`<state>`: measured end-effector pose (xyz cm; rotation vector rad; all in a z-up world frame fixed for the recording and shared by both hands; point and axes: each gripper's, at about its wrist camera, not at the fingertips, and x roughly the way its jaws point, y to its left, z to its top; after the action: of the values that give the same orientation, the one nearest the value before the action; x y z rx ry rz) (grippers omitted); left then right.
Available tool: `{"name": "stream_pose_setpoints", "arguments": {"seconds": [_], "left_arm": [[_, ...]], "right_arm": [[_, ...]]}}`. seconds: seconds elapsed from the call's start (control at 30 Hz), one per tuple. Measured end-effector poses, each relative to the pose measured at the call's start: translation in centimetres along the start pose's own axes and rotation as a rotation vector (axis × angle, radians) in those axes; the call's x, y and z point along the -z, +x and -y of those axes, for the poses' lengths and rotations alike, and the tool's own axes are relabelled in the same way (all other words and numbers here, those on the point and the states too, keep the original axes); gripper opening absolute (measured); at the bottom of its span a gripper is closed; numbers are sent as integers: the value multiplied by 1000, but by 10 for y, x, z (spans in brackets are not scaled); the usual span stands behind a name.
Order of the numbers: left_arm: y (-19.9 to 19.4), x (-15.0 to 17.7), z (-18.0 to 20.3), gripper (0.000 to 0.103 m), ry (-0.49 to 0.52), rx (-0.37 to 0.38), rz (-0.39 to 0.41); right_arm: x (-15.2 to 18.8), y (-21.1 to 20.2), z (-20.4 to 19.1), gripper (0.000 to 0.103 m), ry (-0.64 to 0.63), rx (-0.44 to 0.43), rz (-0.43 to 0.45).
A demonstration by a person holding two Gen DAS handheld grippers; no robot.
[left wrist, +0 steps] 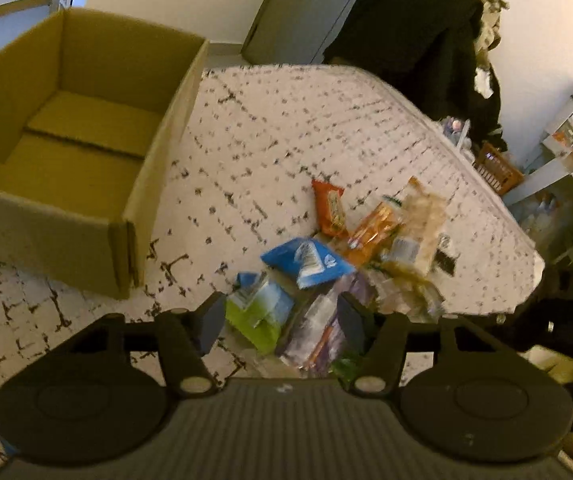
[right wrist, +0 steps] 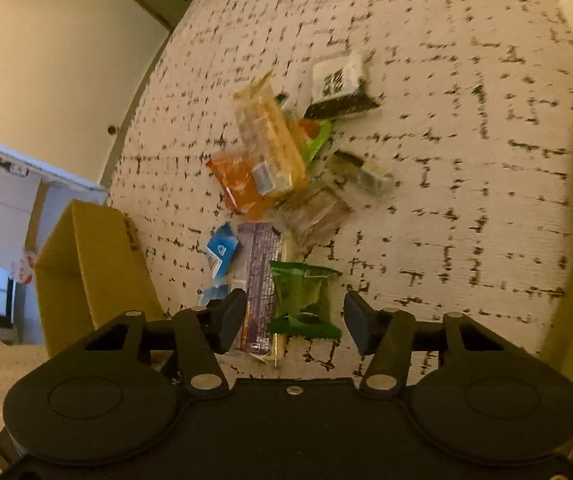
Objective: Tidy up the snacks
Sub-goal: 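Reach the right gripper to the green packet while the left gripper approaches the blue-green packet, then close the right gripper on the green packet while the left gripper grasps the blue-green packet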
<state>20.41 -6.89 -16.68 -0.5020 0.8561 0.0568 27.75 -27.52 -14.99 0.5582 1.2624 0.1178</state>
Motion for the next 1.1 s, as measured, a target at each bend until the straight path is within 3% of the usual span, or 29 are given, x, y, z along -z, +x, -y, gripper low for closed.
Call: {"name": "stream_pose_setpoints", "arguments": {"seconds": [0.2, 0.3, 0.47, 0.6, 0.77, 0.9, 1.1], "left_arm": [[13, 2, -7, 56, -24, -24, -3], [19, 0, -8, 56, -25, -32, 1], [32, 3, -12, 56, -16, -57, -3], [34, 4, -6, 56, 12, -80, 17], [32, 10, -6, 33, 67, -123, 35], [27, 20, -2, 28, 97, -155, 74], [1, 21, 2, 28, 96, -110, 89]], "right_arm": [[-7, 32, -6, 34, -40, 81, -27], [-6, 44, -4, 33, -32, 81, -59], [4, 46, -15, 31, -129, 137, -35], [4, 42, -17, 31, -136, 151, -32], [8, 48, -23, 31, -209, 162, -56], [10, 43, -20, 26, -202, 163, -48], [17, 13, -27, 26, -181, 105, -2]]}}
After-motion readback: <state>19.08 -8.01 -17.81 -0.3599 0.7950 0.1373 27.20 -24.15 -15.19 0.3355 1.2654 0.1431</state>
